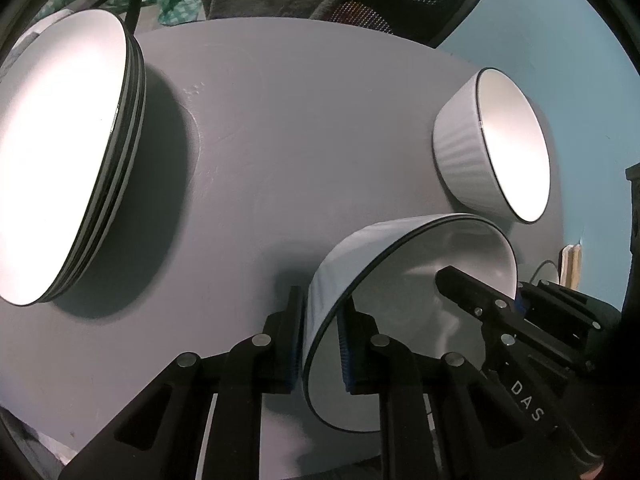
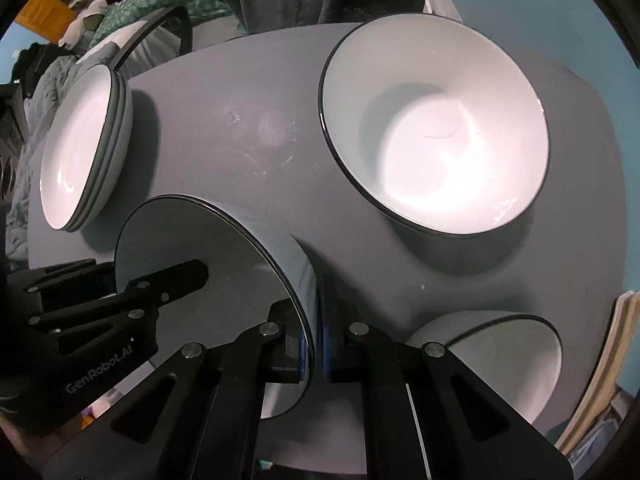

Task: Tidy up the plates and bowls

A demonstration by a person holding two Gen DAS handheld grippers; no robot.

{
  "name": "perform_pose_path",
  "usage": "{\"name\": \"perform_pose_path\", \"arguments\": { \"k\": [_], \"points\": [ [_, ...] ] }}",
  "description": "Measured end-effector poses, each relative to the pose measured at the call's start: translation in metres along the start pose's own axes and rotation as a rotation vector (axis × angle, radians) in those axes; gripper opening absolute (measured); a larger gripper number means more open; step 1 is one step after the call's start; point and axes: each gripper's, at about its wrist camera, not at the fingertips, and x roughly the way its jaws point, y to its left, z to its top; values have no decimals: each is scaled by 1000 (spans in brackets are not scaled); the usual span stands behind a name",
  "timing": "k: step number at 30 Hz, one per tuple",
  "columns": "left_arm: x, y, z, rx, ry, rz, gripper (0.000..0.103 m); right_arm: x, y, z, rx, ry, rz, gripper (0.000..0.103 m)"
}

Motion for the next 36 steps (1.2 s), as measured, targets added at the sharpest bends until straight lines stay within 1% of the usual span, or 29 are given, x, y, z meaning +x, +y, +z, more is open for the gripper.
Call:
{"name": "perform_pose_path", "arguments": {
  "k": [7, 13, 17, 21, 25, 28, 36],
  "points": [
    [-16, -10, 8, 31, -11, 1, 14, -20, -3, -2, 32, -5, -9, 6],
    [-46, -26, 18, 76, -50, -18, 14, -50, -16, -9, 69, -45, -6, 6],
    [-55, -42, 32, 114, -73, -32, 14, -66, -27, -1, 109, -70, -11, 6],
    [-54, -68, 51, 164, -92, -17, 14, -73, -41, 6, 143, -94, -27, 6],
    [-52, -87, 71, 201, -112, -13, 14, -78, -52, 21, 170, -117, -42, 6],
    [-47, -96, 83, 219, -120, -2, 14, -80, -60, 30, 187, -123, -38, 7],
    [-25, -110, 107, 239, -89, 34, 14, -67, -82, 48, 221, -83, -30, 7]
  ]
}}
